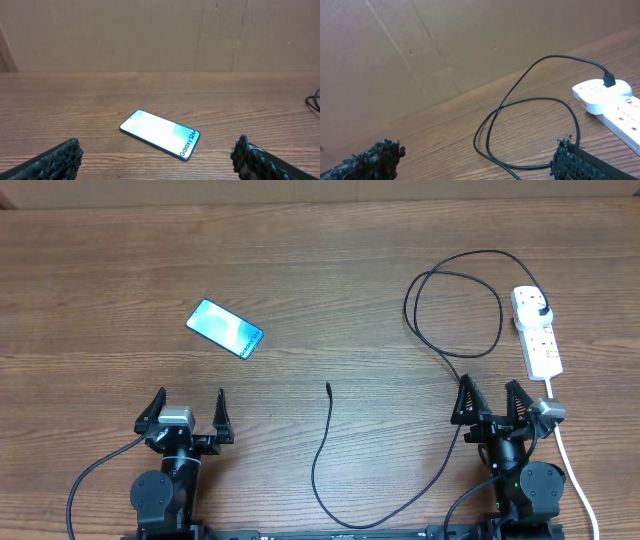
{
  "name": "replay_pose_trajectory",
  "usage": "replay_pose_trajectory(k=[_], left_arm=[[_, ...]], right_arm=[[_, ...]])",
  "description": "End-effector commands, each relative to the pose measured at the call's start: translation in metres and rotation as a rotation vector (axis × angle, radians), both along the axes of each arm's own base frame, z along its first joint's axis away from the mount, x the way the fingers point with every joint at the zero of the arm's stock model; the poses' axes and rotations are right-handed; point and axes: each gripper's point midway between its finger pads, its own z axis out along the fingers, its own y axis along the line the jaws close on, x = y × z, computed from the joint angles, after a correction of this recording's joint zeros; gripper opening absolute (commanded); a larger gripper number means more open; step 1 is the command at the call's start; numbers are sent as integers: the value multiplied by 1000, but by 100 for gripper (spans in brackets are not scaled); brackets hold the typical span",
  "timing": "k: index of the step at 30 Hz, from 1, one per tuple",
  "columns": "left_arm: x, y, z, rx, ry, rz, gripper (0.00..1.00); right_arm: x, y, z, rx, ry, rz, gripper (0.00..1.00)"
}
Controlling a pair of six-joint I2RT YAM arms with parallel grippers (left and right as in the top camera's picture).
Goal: Plug charger to phone and switch on socket
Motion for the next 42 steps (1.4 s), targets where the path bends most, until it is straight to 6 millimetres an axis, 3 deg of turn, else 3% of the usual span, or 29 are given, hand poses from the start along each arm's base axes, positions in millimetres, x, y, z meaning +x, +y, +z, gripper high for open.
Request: replay_pose_trajectory(k=[1,27,33,42], left_arm=[[0,2,-1,16,-2,8,99],[0,7,2,45,-12,33,99],[0,-4,3,-37,-14,-21,99],[-8,-4,35,-148,-22,-14,100]], right_arm=[[0,-1,-2,-7,-6,-5,100],[0,-1,-2,-7,-6,-5,100],[0,-1,-2,-7,-6,-6,100],[0,-1,-2,-7,-6,-6,100]])
